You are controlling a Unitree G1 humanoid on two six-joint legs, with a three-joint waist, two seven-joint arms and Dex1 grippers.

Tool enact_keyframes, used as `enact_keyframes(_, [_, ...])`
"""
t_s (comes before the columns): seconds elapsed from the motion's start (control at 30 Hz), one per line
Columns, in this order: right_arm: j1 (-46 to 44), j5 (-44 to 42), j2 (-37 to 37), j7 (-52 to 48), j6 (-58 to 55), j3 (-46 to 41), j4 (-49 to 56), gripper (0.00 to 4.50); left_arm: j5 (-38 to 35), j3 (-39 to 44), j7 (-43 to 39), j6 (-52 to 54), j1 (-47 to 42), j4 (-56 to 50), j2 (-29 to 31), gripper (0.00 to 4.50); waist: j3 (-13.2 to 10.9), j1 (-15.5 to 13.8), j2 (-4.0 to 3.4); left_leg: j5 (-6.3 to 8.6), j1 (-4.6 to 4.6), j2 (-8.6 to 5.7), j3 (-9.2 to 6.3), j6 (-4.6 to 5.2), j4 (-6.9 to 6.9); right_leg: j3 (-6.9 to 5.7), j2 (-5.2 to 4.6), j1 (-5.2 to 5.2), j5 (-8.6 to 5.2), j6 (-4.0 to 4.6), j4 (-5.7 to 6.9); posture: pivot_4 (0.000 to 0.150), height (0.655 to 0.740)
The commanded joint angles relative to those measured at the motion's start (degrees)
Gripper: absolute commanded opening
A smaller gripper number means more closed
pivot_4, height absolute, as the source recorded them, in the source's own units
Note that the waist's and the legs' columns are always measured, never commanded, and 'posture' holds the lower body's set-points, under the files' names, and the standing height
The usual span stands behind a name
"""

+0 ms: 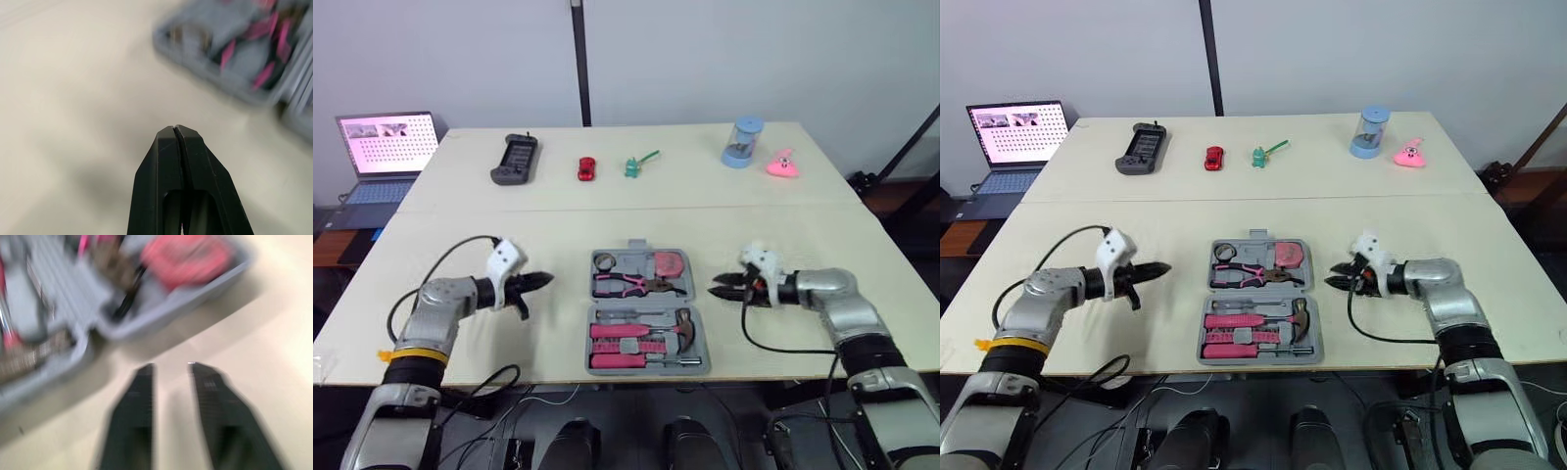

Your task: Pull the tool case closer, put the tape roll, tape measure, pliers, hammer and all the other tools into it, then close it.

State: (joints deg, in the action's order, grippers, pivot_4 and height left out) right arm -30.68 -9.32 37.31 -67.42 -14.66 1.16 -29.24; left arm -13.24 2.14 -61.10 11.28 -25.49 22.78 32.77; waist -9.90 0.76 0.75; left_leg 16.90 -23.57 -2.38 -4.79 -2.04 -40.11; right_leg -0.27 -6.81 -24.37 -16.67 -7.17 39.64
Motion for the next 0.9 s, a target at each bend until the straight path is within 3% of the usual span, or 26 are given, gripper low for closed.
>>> enact_keyframes(0.03, [-1.7,-6.1,0.4,0.3,-9.0,-4.4,4.0,3.41,-5.8,-0.7,-3.4,4.4,3.2,-11.6,-1.1,0.00,0.0,0.1,-0.01,0.00,0.00,0.00,0.00,0.00,0.00,0.00,0.00,0.00,0.00,0.00,0.00,0.150,0.6753])
enact_keyframes(0.1, [-2.1,-7.2,0.2,1.0,-13.4,-4.6,5.1,4.36,-6.3,-3.0,-4.5,5.7,5.6,-16.5,-1.3,0.00,0.0,0.3,-0.01,0.00,0.00,0.03,0.01,0.00,0.02,0.01,0.00,0.00,0.00,0.00,-0.02,0.150,0.6753])
enact_keyframes(0.13, [-2.2,-7.7,0.1,1.4,-15.2,-4.6,5.4,4.47,-6.5,-3.6,-4.6,6.3,6.3,-17.9,-1.4,0.00,0.0,0.4,-0.01,0.00,0.00,0.04,0.01,0.00,0.05,0.02,0.01,-0.01,0.00,0.01,-0.04,0.150,0.6753])
enact_keyframes(0.4, [-5.9,-11.7,-2.9,5.0,-28.5,-4.9,5.1,4.47,-4.7,-10.3,-1.6,7.9,10.4,-22.4,-5.1,0.00,0.0,0.0,-0.02,0.00,0.01,0.04,0.05,0.00,0.05,0.04,0.01,-0.01,0.00,0.02,-0.07,0.150,0.6753])
enact_keyframes(0.6, [-6.9,-11.4,-5.2,6.3,-30.6,-2.5,4.3,4.47,-1.7,-14.6,-1.2,6.7,12.2,-22.7,-5.0,0.00,0.0,0.1,-0.02,0.01,0.00,0.02,0.05,0.02,0.06,0.04,0.01,-0.01,0.00,0.02,-0.10,0.150,0.6753])
enact_keyframes(0.9, [-15.3,-7.7,-12.7,14.8,-26.6,-2.7,-14.5,4.47,0.0,-18.2,-1.7,6.6,12.7,-18.4,-7.4,0.00,0.0,0.2,-0.04,0.01,0.00,-0.04,0.06,0.01,0.07,0.03,0.02,-0.02,0.00,0.02,-0.11,0.150,0.6753])
